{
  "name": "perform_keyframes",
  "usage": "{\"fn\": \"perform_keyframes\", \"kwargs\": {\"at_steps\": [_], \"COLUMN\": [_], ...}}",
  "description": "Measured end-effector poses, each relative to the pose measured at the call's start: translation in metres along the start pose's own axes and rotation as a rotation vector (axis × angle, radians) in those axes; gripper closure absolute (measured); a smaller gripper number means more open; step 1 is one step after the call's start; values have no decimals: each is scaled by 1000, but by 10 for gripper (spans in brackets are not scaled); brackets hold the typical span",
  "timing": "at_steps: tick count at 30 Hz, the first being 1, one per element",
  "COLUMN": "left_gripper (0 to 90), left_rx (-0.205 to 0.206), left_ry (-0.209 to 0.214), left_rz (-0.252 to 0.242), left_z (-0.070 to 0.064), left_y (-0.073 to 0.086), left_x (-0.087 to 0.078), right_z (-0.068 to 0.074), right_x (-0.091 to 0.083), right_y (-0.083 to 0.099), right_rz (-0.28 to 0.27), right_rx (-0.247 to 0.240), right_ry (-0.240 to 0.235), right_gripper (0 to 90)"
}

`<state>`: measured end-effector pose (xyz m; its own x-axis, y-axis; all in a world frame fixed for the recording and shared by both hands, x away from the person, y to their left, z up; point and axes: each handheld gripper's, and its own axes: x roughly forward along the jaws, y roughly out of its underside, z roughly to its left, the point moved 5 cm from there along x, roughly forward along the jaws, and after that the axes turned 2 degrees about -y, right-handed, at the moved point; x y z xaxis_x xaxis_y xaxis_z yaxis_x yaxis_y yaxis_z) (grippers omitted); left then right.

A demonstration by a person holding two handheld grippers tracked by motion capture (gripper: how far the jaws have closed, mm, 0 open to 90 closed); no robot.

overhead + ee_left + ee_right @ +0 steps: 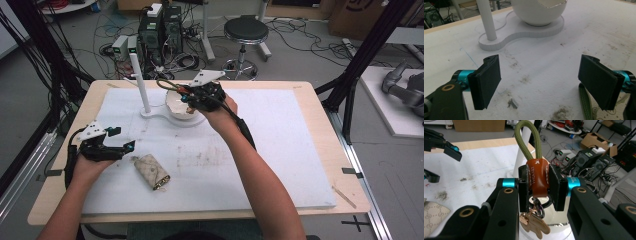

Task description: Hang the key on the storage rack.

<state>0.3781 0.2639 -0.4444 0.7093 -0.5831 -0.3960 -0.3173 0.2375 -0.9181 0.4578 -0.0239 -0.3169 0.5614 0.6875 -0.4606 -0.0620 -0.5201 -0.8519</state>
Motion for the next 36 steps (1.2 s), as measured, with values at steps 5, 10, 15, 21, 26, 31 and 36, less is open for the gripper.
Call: {"fn": "perform_keyframes", "kwargs": {"at_steps": [5, 10, 15, 21, 26, 31, 36], "left_gripper": [182, 182, 182, 182, 182, 182, 182], "left_rx": [1, -5, -2, -6, -5, -6, -8], "left_ry": [3, 5, 5, 5, 6, 7, 6], "left_rz": [-3, -4, -9, -12, -14, -14, -17], "left_z": [0, -1, -3, -2, -1, -1, -1], "left_y": [-1, -2, -3, -4, -4, -4, -4], "left_x": [0, 0, 1, 0, -1, -1, -1], "right_z": [6, 11, 17, 23, 24, 24, 24], "right_x": [11, 20, 39, 57, 66, 74, 81], "right_y": [-18, -33, -50, -57, -59, -59, -57], "right_rz": [-16, -9, 18, 41, 50, 72, 82], "right_rx": [-12, -41, -90, -123, -133, -149, -154], "right_ry": [-17, -16, -3, 4, 19, 38, 54], "right_gripper": [728, 728, 727, 726, 725, 724, 723]}}
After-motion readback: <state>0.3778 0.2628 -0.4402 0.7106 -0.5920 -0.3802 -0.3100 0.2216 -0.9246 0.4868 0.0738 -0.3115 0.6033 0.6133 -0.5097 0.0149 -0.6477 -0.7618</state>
